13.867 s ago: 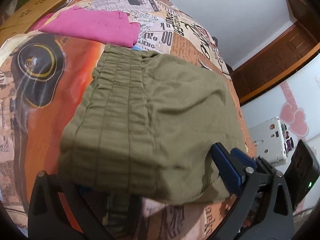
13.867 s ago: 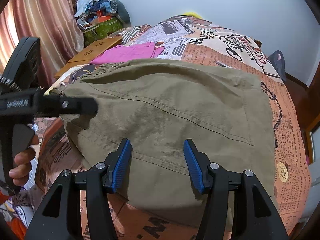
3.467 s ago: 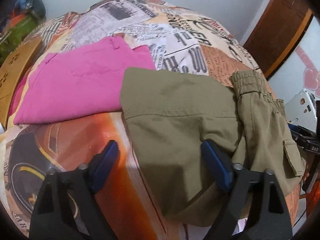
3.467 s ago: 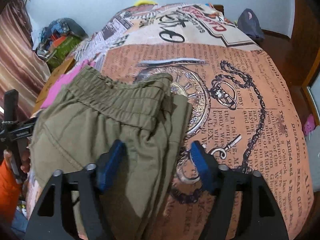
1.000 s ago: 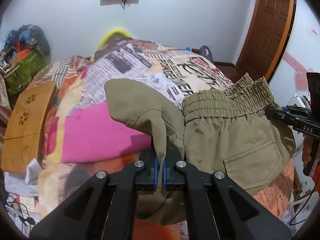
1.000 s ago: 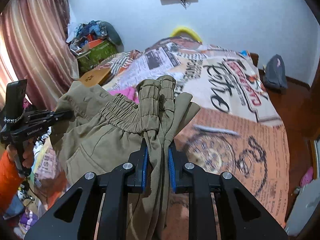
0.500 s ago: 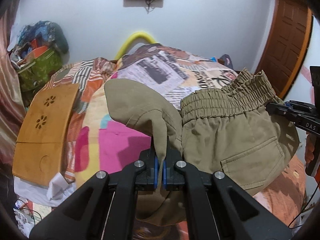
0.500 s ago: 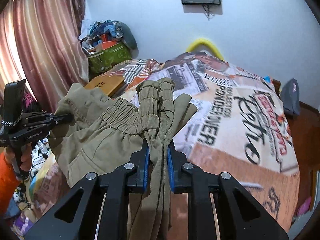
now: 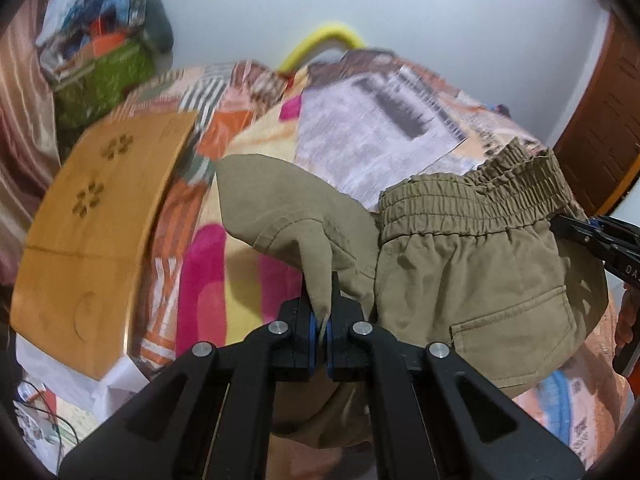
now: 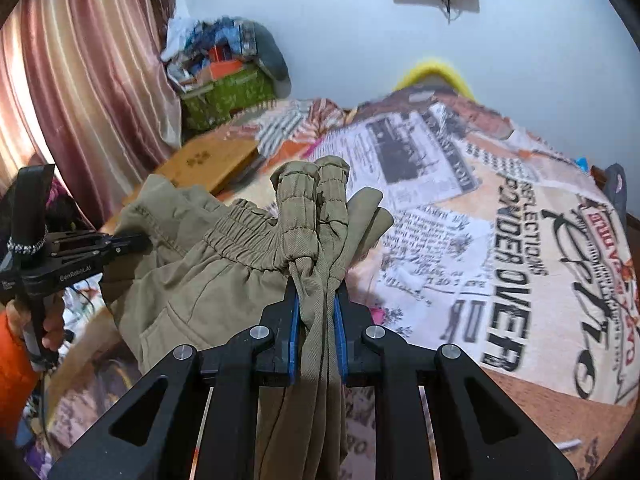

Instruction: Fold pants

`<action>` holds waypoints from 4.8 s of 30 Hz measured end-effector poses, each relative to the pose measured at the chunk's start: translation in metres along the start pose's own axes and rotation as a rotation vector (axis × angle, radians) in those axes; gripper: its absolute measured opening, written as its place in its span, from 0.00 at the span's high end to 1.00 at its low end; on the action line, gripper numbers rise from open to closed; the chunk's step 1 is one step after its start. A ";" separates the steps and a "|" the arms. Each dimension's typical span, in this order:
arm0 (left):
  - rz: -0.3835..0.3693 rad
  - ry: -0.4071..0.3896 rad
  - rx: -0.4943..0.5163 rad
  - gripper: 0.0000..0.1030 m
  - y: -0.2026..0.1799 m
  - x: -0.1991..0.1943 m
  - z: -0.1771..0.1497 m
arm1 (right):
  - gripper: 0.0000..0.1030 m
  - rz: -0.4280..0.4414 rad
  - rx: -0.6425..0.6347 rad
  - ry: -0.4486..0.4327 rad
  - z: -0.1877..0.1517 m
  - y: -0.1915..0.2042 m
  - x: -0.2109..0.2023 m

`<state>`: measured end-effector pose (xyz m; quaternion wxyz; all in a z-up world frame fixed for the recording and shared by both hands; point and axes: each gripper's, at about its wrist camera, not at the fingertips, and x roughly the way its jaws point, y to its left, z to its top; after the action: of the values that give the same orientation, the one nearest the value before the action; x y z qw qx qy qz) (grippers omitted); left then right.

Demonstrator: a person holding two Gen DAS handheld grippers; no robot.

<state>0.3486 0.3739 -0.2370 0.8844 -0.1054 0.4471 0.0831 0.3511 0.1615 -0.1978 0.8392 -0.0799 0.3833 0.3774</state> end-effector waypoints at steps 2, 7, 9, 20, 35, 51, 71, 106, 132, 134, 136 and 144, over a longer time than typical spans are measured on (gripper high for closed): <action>0.024 0.032 -0.011 0.97 0.010 0.018 -0.008 | 0.87 -0.012 0.000 0.046 -0.007 -0.001 0.017; -0.012 0.106 -0.064 0.90 0.032 0.041 -0.023 | 0.86 -0.031 0.031 0.137 -0.023 -0.017 0.039; -0.014 0.121 -0.073 0.84 0.033 0.043 -0.024 | 0.83 -0.047 0.013 0.162 -0.028 -0.018 0.044; 0.185 0.175 -0.051 0.53 0.044 0.030 -0.033 | 0.70 -0.130 -0.040 0.188 -0.028 -0.017 0.028; 0.101 -0.142 0.010 0.53 -0.038 -0.180 -0.042 | 0.65 -0.111 -0.063 -0.161 -0.019 0.039 -0.166; 0.035 -0.673 0.119 0.35 -0.160 -0.430 -0.144 | 0.62 -0.057 -0.101 -0.557 -0.086 0.133 -0.351; 0.038 -0.803 0.095 0.00 -0.183 -0.480 -0.234 | 0.00 -0.170 -0.054 -0.741 -0.146 0.173 -0.392; 0.035 -0.785 0.084 0.00 -0.184 -0.469 -0.240 | 0.00 -0.177 -0.034 -0.717 -0.161 0.174 -0.392; 0.011 -0.751 0.089 0.00 -0.176 -0.457 -0.237 | 0.00 -0.164 -0.018 -0.693 -0.163 0.171 -0.390; 0.006 -0.746 0.089 0.00 -0.175 -0.456 -0.237 | 0.00 -0.163 -0.020 -0.692 -0.162 0.171 -0.390; 0.005 -0.744 0.088 0.00 -0.174 -0.455 -0.237 | 0.00 -0.165 -0.021 -0.693 -0.162 0.171 -0.391; 0.004 -0.744 0.085 0.00 -0.172 -0.453 -0.237 | 0.00 -0.164 -0.021 -0.688 -0.162 0.171 -0.390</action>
<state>-0.0590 0.1220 0.0117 0.9898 -0.0303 0.0985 0.0986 -0.0263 -0.0099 -0.0094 0.9458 0.0128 0.0664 0.3177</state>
